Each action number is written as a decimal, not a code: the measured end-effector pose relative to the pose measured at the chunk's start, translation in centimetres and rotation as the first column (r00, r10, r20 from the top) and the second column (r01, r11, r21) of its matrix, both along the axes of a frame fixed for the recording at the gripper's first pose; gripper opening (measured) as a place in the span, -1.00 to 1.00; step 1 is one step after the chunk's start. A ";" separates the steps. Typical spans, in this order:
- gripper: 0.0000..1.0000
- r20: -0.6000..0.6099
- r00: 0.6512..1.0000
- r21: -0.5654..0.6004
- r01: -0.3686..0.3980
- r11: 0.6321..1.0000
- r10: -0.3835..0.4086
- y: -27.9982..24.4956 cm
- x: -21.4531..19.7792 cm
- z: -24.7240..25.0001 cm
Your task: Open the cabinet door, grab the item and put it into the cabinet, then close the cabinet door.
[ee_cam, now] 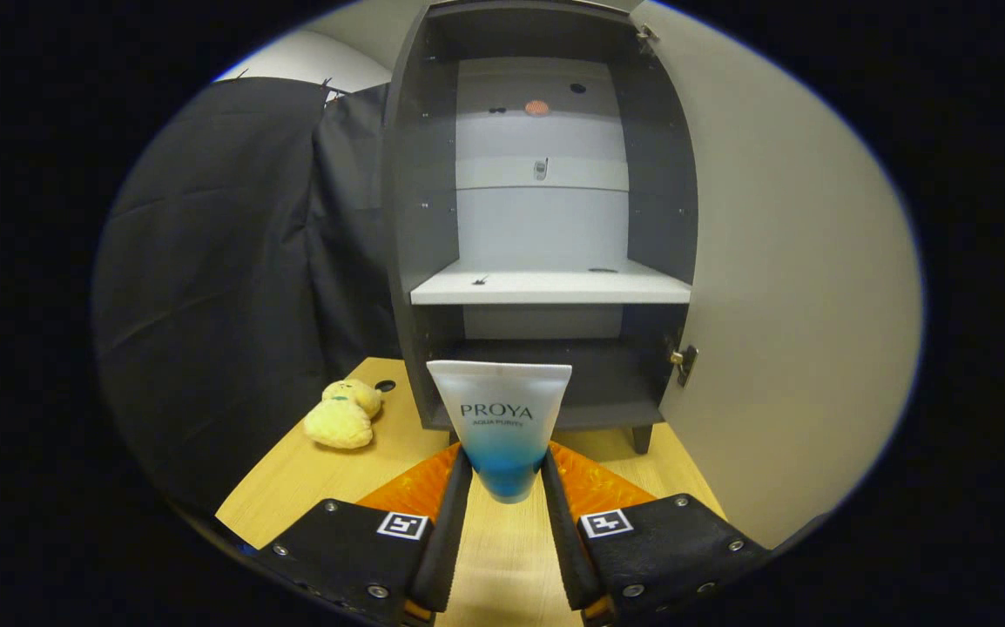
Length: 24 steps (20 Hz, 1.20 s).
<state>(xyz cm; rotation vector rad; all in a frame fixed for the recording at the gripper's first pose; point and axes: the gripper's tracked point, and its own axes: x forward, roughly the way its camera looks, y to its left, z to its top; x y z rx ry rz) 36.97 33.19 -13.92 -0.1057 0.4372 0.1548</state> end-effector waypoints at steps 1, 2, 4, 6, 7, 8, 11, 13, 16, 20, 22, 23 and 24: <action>-0.01 0.002 1.000 -0.002 -0.007 1.000 0.007 0.0 0.7 0.8; -0.01 0.000 1.000 -0.002 -0.013 1.000 0.013 0.0 1.4 1.5; -0.01 -0.002 1.000 0.000 -0.026 1.000 0.026 0.2 2.9 2.7; -0.01 0.013 0.999 0.000 -0.039 0.999 0.039 0.3 4.5 4.2; -0.01 0.025 0.999 -0.001 -0.042 0.999 0.042 0.4 5.3 5.1; -0.01 0.034 0.998 0.001 -0.047 0.999 0.047 0.6 6.1 5.9; -0.01 0.054 0.997 0.003 -0.056 0.998 0.056 1.1 8.2 8.2; -0.01 0.067 0.996 0.008 -0.060 0.998 0.060 1.5 9.6 9.6; -0.02 0.082 0.994 -0.004 -0.068 0.998 0.069 2.1 12.3 11.5; -0.01 0.072 0.995 -0.018 -0.064 0.998 0.066 2.8 16.1 12.3; -0.01 0.042 0.998 -0.002 -0.054 0.999 0.054 2.9 18.1 11.9; -0.01 0.029 0.999 0.011 -0.040 0.999 0.040 2.6 18.9 11.5; -0.01 0.010 1.000 0.026 -0.022 0.999 0.022 2.4 19.8 10.8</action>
